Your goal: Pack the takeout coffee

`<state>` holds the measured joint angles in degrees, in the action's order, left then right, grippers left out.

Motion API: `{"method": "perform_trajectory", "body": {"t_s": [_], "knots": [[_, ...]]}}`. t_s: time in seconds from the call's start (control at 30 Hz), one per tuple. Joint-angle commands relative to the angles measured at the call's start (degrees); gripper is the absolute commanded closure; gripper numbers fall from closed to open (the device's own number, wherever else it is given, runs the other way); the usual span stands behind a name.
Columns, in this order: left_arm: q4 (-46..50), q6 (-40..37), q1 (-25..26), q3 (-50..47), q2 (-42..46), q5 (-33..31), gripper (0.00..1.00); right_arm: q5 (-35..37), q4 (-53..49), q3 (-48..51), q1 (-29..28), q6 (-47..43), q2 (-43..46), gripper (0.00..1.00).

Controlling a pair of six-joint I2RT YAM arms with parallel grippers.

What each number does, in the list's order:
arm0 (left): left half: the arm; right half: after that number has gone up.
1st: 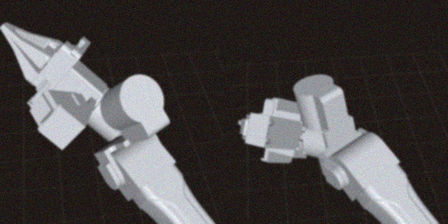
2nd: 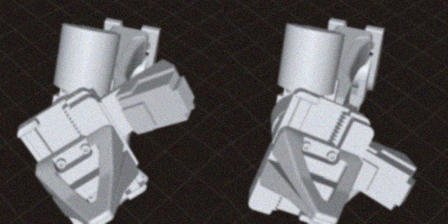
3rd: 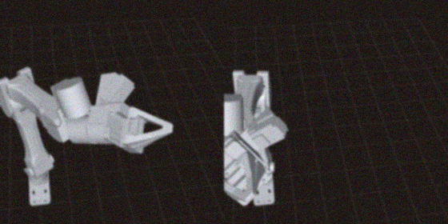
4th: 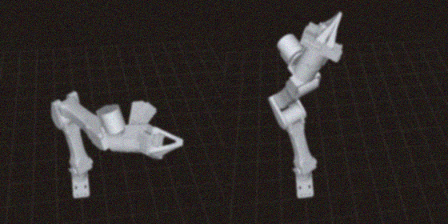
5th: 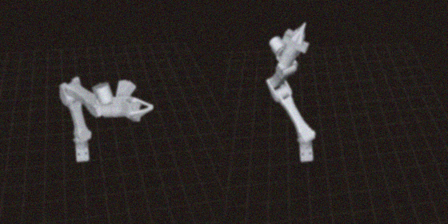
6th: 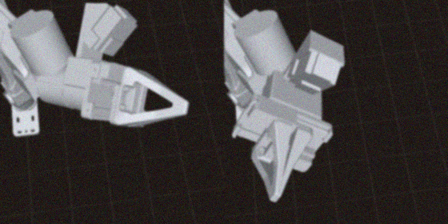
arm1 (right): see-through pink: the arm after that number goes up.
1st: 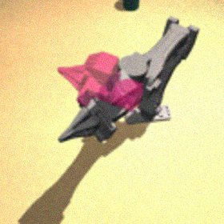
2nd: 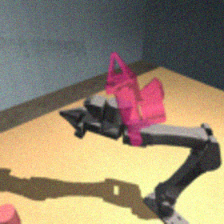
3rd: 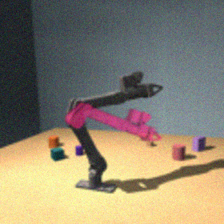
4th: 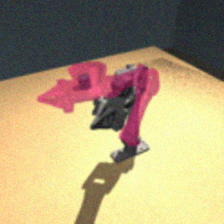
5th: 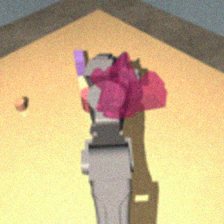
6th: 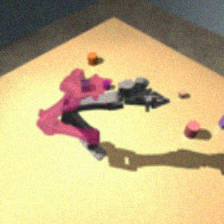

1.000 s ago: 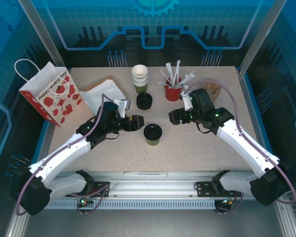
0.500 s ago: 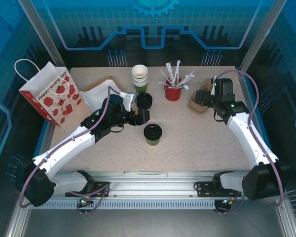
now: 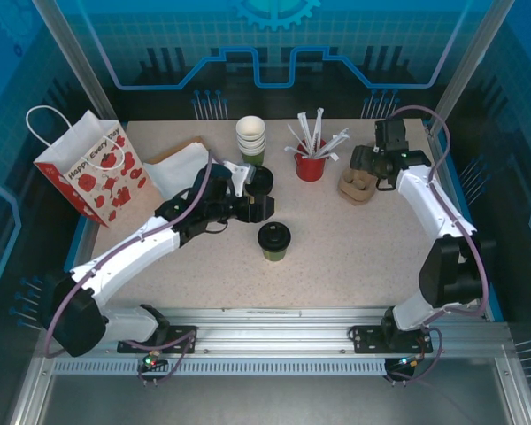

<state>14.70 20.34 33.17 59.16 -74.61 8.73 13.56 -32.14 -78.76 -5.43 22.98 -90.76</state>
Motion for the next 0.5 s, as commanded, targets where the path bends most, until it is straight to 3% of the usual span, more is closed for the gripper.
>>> {"method": "perform_trajectory", "body": {"t_s": [0.0,0.47], "knots": [[2.0,-2.8,0.2,2.4,-1.0,-0.6,0.21,1.5,-1.4,-1.3,1.5,-0.1,-1.5,0.25],[2.5,-2.2,0.2,-0.9,0.6,-2.1,0.21,2.2,-3.2,-8.9,2.2,1.4,-12.9,0.40]]}}
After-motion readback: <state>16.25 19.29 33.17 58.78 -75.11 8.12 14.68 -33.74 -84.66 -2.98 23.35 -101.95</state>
